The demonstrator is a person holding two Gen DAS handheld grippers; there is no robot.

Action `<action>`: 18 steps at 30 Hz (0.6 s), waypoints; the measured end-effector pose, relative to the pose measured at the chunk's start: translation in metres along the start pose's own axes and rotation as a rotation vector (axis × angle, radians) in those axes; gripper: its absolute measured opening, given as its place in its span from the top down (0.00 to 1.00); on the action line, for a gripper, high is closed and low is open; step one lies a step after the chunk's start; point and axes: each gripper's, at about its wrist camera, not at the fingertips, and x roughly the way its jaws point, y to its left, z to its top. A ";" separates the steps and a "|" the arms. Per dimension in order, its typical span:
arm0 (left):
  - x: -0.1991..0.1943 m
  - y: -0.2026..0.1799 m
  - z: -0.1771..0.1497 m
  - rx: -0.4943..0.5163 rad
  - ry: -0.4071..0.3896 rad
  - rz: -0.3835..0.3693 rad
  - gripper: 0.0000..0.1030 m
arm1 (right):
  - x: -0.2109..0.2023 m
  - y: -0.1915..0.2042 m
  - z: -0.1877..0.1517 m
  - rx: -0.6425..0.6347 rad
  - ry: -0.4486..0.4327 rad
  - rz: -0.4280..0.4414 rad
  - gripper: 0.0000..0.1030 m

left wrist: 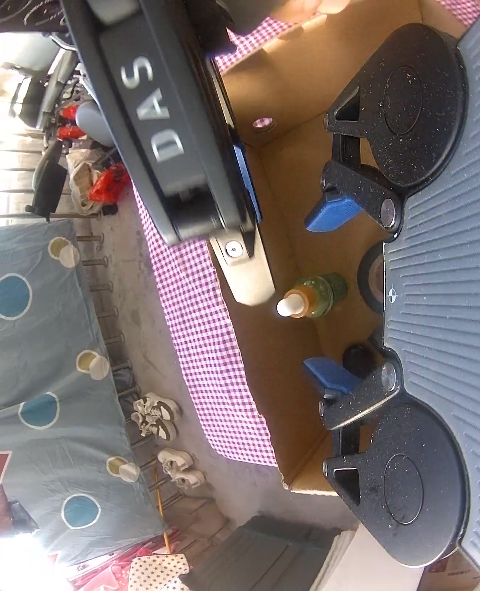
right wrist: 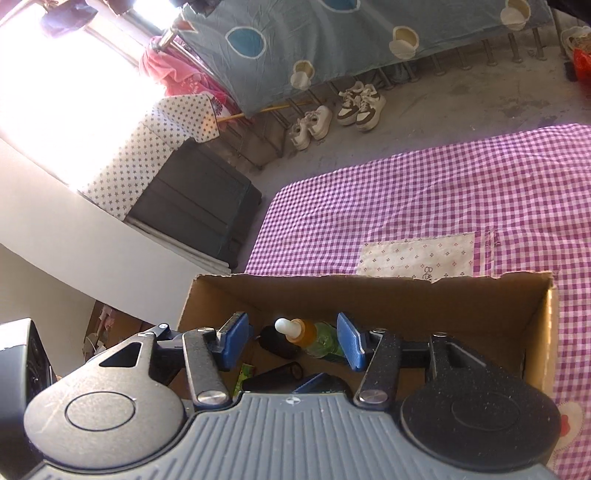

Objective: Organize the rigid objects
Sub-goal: 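Lower the dropper bottle into the box and open the right gripper, then move the right tool to the gold-lidded jar and grip its lid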

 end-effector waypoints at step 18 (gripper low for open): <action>-0.136 0.011 -0.092 -0.064 -0.271 -0.087 0.05 | -0.182 0.001 -0.231 0.240 -0.375 0.223 0.26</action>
